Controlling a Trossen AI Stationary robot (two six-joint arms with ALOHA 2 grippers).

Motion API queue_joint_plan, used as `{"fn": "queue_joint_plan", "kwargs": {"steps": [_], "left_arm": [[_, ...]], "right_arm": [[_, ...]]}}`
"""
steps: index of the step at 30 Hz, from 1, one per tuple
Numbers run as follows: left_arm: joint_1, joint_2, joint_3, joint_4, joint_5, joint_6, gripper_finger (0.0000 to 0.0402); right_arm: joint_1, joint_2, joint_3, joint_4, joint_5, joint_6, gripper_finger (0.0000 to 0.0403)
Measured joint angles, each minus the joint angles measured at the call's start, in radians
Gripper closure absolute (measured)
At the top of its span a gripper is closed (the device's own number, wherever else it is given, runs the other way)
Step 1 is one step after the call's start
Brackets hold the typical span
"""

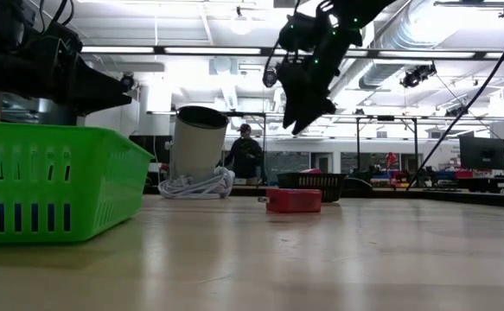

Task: Pick & Place Office items
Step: Put the red charger adapter into the black bin

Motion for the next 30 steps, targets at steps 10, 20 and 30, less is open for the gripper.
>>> {"fn": "queue_joint_plan", "kwargs": {"steps": [10,20,30], "left_arm": [[0.0,0.0,0.0,0.0,0.0,0.0,0.0143],[0.0,0.0,0.0,0.0,0.0,0.0,0.0143],[0.0,0.0,0.0,0.0,0.0,0.0,0.0143]], "right_arm": [[0.114,0.0,0.0,0.099,-0.039,-0.045,0.0219],[0.204,0.0,0.0,0.117,-0.042,-0.145,0.0219],[0.294,0.0,0.0,0.067,-0.11,-0.279,0.0219]]}}
